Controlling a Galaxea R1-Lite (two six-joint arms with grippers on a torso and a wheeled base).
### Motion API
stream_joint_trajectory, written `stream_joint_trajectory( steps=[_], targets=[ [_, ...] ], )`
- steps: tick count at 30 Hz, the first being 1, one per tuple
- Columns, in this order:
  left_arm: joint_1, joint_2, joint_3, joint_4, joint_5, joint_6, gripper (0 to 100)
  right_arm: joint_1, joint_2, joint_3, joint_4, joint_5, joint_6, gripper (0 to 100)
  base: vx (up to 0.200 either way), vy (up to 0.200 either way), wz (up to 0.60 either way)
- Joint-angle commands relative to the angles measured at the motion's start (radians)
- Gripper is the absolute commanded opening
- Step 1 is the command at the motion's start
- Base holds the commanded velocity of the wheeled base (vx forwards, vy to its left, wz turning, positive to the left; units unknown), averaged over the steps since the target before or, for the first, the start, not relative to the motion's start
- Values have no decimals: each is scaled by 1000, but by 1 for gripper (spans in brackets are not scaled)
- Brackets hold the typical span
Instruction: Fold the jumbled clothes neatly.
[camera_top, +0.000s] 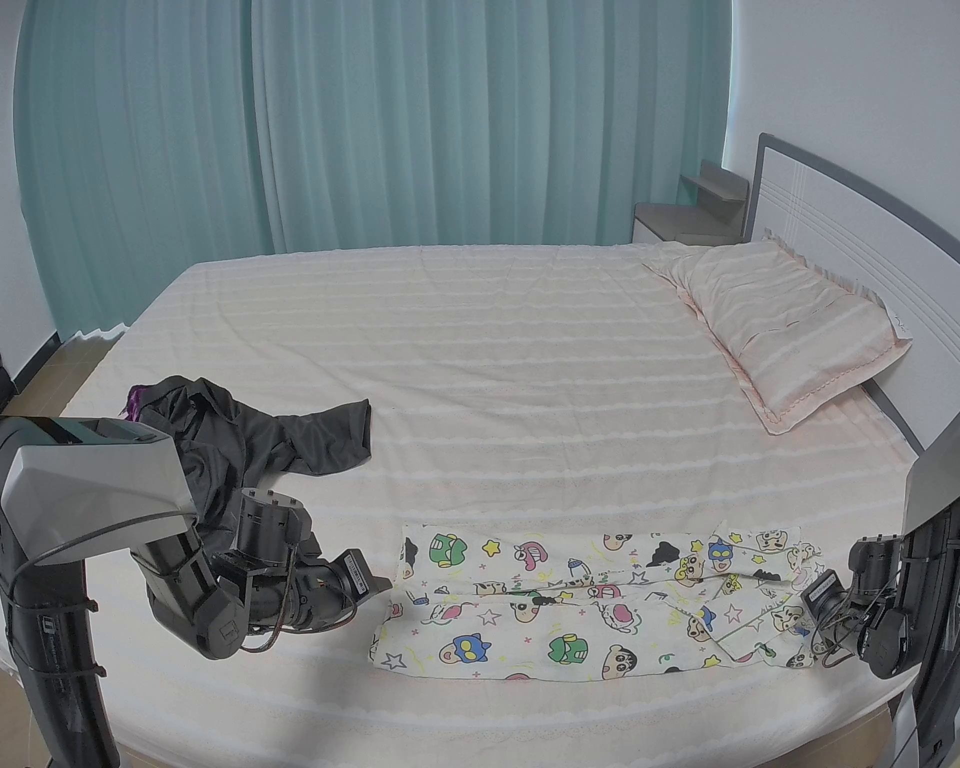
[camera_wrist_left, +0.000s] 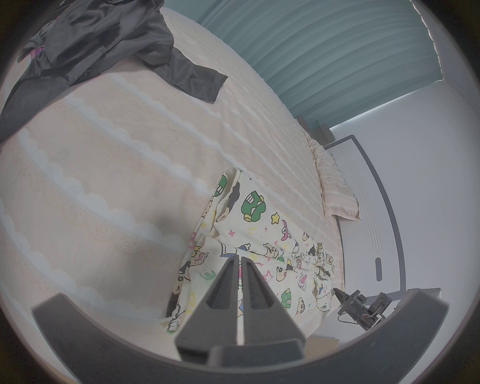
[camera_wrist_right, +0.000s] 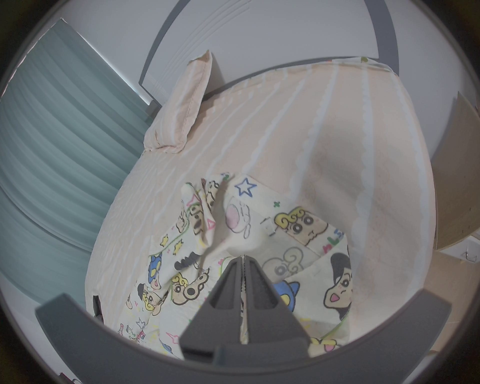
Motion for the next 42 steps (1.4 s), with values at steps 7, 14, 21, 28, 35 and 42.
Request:
stream_joint_trajectory(
  steps=[7,14,21,28,35,42],
  targets=[
    [0,1,0,0,0,0,0,-15,-161,18,186,-15,-80,0,0,0,0],
    [0,1,0,-2,0,1,0,-14,-165,18,231,-15,-119,0,0,0,0],
    [0,1,0,0,0,1,0,-10,-184,18,317,-53,-180,0,0,0,0],
    [0,1,0,-2,0,1,0,-7,-153,18,321,-47,-182,0,0,0,0],
    [0,1,2,0,0,1,0,-15,-112,18,252,-44,-180,100,0,0,0],
    [0,1,0,-2,0,1,0,-47,-118,18,96,-47,-188,100,0,0,0]
  ],
)
